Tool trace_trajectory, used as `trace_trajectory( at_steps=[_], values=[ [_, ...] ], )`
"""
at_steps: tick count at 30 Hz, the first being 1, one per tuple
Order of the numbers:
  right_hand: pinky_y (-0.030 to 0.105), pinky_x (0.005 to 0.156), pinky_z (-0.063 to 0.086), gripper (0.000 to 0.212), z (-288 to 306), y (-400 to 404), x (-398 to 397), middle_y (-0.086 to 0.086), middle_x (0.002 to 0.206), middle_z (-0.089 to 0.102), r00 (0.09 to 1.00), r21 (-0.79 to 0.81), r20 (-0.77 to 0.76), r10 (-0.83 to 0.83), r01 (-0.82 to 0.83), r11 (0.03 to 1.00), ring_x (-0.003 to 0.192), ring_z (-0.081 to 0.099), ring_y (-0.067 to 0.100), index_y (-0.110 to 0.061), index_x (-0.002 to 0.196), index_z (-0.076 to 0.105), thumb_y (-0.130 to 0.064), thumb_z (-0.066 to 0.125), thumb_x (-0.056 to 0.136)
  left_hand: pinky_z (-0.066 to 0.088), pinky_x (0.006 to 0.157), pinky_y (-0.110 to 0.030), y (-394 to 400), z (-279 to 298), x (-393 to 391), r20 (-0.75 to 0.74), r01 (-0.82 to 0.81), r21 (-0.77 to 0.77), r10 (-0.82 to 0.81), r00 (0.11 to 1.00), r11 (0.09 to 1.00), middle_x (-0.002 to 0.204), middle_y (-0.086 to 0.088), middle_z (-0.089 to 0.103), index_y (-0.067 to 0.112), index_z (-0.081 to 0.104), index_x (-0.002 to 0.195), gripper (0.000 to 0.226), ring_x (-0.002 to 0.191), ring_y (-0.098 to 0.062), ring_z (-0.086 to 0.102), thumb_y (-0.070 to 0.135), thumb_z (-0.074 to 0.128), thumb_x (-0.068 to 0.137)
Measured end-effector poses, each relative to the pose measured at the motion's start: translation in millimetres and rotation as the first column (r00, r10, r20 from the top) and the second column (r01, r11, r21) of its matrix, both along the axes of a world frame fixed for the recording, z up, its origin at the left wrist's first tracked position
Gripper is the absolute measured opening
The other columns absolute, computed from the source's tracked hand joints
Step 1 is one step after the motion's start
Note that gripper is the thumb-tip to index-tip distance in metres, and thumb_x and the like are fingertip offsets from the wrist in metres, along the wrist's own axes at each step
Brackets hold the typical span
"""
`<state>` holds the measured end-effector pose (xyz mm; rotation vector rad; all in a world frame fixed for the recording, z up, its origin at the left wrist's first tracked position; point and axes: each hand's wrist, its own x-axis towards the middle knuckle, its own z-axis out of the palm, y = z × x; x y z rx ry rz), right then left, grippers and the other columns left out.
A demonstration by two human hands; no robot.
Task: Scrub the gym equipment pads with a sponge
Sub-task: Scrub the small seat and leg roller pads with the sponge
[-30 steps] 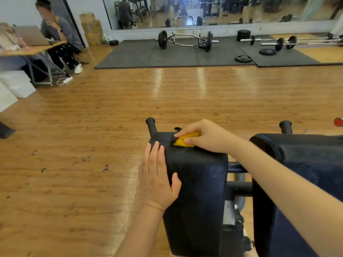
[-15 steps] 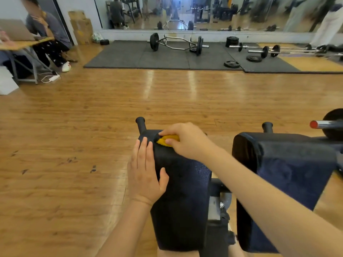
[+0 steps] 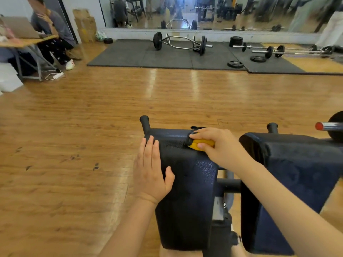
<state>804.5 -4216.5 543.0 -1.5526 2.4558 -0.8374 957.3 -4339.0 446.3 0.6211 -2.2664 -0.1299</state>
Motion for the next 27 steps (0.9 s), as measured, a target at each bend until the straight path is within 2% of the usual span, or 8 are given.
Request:
trace_trajectory(
  at_steps=[3, 6, 9, 11, 14, 17, 23, 27],
  values=[
    [0.028, 0.108, 0.031, 0.035, 6.4, -28.0, 9.5, -0.005, 0.133, 0.055, 0.993, 0.086, -0.056, 0.107, -0.102, 0.991, 0.127, 0.044, 0.013, -0.025, 0.124, 0.059, -0.017, 0.057, 0.09, 0.011, 0.116, -0.032, 0.5, -0.7, 0.3, 0.024, -0.017, 0.009, 0.017, 1.0, 1.0, 0.147, -0.017, 0.029, -0.001, 0.032, 0.138, 0.068, 0.139, -0.034, 0.024, 0.029, 0.043, 0.079],
    [0.032, 0.105, 0.036, 0.032, 11.9, -63.3, 16.5, -0.003, 0.13, 0.057, 0.977, 0.129, 0.01, 0.215, -0.214, 0.968, 0.123, 0.048, 0.014, -0.023, 0.123, 0.06, -0.02, 0.056, 0.091, 0.014, 0.114, -0.034, 1.5, -0.2, 1.9, 0.065, -0.017, 0.043, 0.014, 0.998, 0.999, 0.149, -0.017, 0.027, -0.001, 0.03, 0.14, 0.069, 0.139, -0.034, 0.024, 0.03, 0.042, 0.08],
    [0.03, 0.1, 0.04, 0.029, 16.3, -89.0, 10.0, 0.0, 0.127, 0.059, 0.973, 0.164, 0.173, 0.15, -0.179, 0.97, 0.118, 0.051, 0.016, -0.024, 0.121, 0.062, -0.025, 0.055, 0.092, 0.013, 0.113, -0.034, 2.3, 3.5, 2.9, 0.117, -0.027, 0.053, 0.021, 0.993, 0.998, 0.149, -0.018, 0.027, -0.002, 0.029, 0.14, 0.07, 0.139, -0.034, 0.023, 0.031, 0.042, 0.079],
    [0.03, 0.099, 0.04, 0.028, 16.3, -93.0, 8.0, 0.0, 0.126, 0.06, 0.976, 0.19, 0.186, 0.111, -0.147, 0.971, 0.117, 0.052, 0.018, -0.025, 0.12, 0.062, -0.026, 0.055, 0.093, 0.012, 0.115, -0.034, 3.1, 6.1, 5.2, 0.152, -0.035, 0.061, 0.025, 0.988, 0.998, 0.149, -0.018, 0.028, -0.002, 0.029, 0.14, 0.071, 0.14, -0.033, 0.023, 0.032, 0.042, 0.08],
    [0.032, 0.098, 0.042, 0.028, 14.5, -79.8, 16.9, -0.002, 0.124, 0.061, 0.991, 0.16, 0.084, 0.107, -0.119, 0.98, 0.115, 0.054, 0.017, -0.025, 0.12, 0.062, -0.026, 0.052, 0.094, 0.017, 0.116, -0.035, 5.4, 10.5, 7.3, 0.203, -0.047, 0.089, 0.028, 0.979, 0.995, 0.147, -0.019, 0.035, -0.001, 0.031, 0.139, 0.069, 0.139, -0.031, 0.024, 0.034, 0.042, 0.081],
    [0.03, 0.101, 0.04, 0.03, 11.2, -57.1, 31.2, -0.006, 0.127, 0.059, 0.997, 0.086, -0.01, 0.078, -0.076, 0.993, 0.119, 0.051, 0.014, -0.024, 0.122, 0.061, -0.024, 0.051, 0.094, 0.023, 0.108, -0.045, 6.4, 13.9, 8.7, 0.223, -0.044, 0.113, 0.018, 0.975, 0.993, 0.145, -0.018, 0.04, 0.0, 0.033, 0.138, 0.068, 0.138, -0.029, 0.026, 0.035, 0.041, 0.081],
    [0.019, 0.105, 0.024, 0.033, -9.2, -17.9, 48.4, -0.003, 0.136, 0.051, 0.984, -0.051, -0.178, 0.014, -0.023, 0.998, 0.129, 0.043, 0.014, -0.022, 0.127, 0.057, -0.019, 0.051, 0.094, 0.032, 0.103, -0.039, 12.7, 21.3, 17.5, 0.288, -0.089, 0.102, 0.057, 0.956, 0.991, 0.149, -0.014, 0.036, 0.003, 0.029, 0.142, 0.068, 0.14, -0.025, 0.022, 0.04, 0.035, 0.085],
    [0.03, 0.108, 0.027, 0.032, -14.0, -19.3, 59.0, 0.003, 0.133, 0.055, 0.966, -0.12, -0.241, -0.094, 0.067, 0.991, 0.126, 0.047, 0.022, -0.016, 0.124, 0.06, -0.016, 0.054, 0.092, 0.033, 0.102, -0.048, 18.0, 26.4, 24.5, 0.38, -0.159, 0.079, 0.118, 0.917, 0.984, 0.15, -0.018, 0.033, 0.001, 0.027, 0.143, 0.078, 0.139, -0.03, 0.024, 0.051, 0.032, 0.082]
  ],
)
